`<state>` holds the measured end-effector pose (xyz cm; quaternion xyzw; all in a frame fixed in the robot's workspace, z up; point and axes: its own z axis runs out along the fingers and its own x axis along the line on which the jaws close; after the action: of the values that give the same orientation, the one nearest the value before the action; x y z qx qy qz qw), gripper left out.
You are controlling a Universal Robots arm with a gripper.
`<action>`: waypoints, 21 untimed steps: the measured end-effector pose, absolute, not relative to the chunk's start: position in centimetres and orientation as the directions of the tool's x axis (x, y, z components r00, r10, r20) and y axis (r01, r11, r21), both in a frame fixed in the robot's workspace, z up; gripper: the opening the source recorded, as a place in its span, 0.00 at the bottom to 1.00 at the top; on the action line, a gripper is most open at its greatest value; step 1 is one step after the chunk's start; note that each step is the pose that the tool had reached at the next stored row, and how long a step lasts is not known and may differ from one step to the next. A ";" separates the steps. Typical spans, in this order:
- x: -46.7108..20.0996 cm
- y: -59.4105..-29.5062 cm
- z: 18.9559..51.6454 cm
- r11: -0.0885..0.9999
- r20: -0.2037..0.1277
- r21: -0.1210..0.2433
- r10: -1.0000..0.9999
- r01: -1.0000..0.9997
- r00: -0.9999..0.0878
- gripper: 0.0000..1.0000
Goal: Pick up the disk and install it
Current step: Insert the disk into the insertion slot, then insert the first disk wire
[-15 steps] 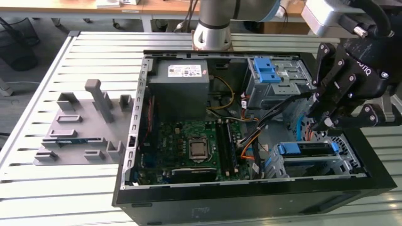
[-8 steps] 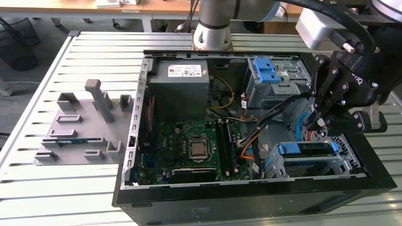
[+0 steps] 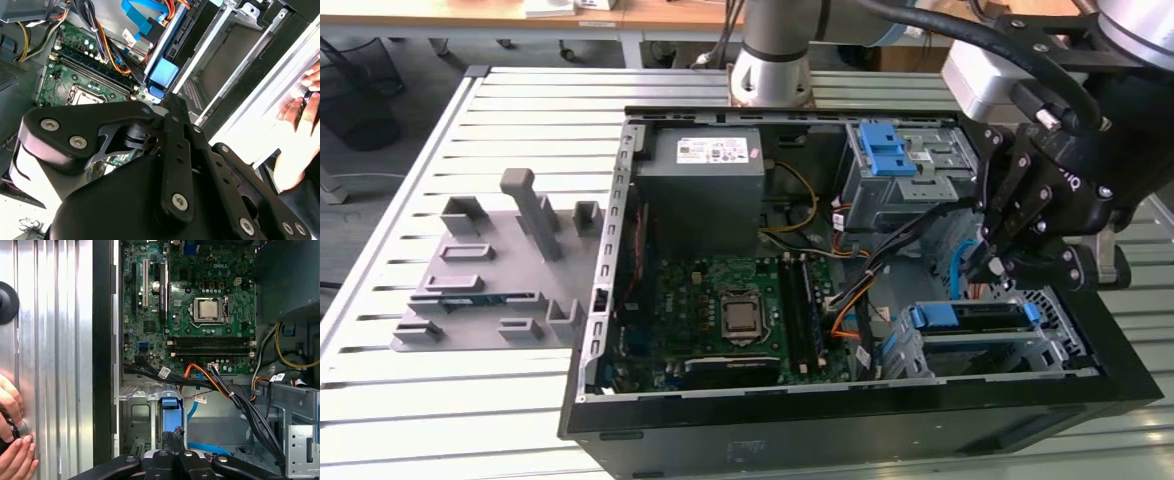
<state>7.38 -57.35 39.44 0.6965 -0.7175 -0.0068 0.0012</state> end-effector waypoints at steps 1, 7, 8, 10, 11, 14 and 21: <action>7.4 -57.3 39.3 0.030 -0.008 0.011 -1.000 -0.999 -0.030 0.11; 7.4 -57.3 39.3 0.030 -0.008 0.011 -1.000 -1.000 -0.030 0.11; 7.4 -57.3 39.3 0.030 -0.008 0.011 -1.000 -1.000 -0.030 0.11; 7.4 -57.3 39.3 0.030 -0.008 0.011 -1.000 -1.000 -0.030 0.11; 7.4 -57.3 39.3 0.030 -0.008 0.011 -1.000 -1.000 -0.030 0.11; 7.4 -57.3 39.3 0.030 -0.008 0.011 -1.000 -1.000 -0.030 0.11; 8.3 -57.3 39.3 0.030 -0.008 0.011 -1.000 -1.000 -0.030 0.11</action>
<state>8.27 -57.35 39.28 0.6965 -0.7175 -0.0066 0.0008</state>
